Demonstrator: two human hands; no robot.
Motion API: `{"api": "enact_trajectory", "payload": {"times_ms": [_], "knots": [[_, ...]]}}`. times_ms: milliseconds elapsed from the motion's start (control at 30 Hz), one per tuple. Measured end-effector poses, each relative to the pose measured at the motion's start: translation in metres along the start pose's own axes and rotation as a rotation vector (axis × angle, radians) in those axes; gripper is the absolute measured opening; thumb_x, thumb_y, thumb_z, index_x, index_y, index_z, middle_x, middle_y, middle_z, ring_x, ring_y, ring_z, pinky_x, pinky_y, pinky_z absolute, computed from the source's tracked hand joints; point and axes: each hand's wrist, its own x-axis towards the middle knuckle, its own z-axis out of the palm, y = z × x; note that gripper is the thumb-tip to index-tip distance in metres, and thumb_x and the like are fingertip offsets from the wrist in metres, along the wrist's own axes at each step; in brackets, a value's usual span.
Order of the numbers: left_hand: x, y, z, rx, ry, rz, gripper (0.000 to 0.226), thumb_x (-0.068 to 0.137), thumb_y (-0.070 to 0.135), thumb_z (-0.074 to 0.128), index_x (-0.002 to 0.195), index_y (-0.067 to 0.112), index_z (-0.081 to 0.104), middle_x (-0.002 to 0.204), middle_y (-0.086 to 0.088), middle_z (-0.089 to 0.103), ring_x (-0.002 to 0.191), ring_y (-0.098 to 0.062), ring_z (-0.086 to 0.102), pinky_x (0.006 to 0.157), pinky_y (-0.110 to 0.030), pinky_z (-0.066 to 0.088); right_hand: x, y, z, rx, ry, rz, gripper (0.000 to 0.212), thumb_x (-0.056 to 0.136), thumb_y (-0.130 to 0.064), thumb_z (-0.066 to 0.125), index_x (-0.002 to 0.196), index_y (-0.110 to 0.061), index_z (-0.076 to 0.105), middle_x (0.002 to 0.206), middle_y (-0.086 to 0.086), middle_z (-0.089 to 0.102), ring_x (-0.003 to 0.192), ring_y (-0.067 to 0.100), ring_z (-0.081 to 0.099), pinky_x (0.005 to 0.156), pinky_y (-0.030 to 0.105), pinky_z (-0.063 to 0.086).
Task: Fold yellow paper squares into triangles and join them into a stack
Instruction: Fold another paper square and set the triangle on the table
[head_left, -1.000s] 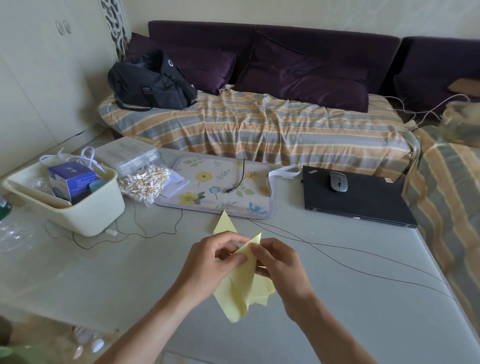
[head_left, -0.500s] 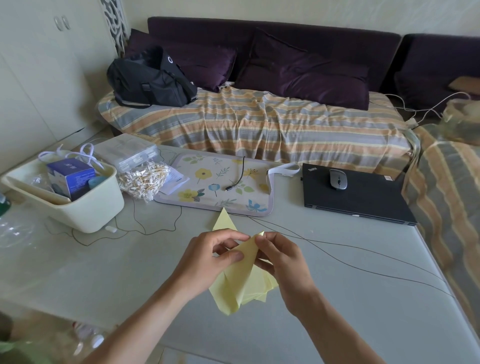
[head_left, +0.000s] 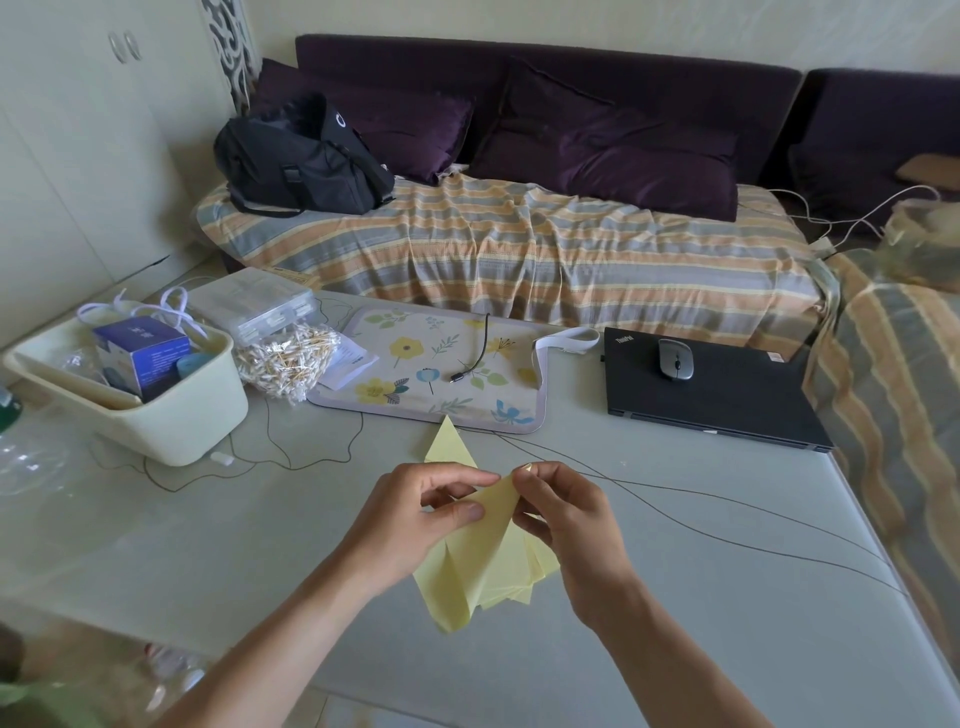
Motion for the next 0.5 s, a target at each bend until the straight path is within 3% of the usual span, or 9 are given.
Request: {"api": "enact_trajectory", "payload": {"times_ms": [500], "knots": [[0.0003,-0.002,-0.0018,-0.023,-0.04,0.006,0.035,0.088,0.014,0.078,0.111,0.041,0.077,0.098,-0.001,0.077,0.095,-0.03,0.068,0.095,-0.045,0.054,-0.0015,-0.0028,0.0006,0.007,0.01,-0.009,0.013,0.094,-0.021,0.069,0.09,-0.008,0.07,0.08,0.007,0.066,0.078,0.019,0.062,0.089,0.037,0.055]]}}
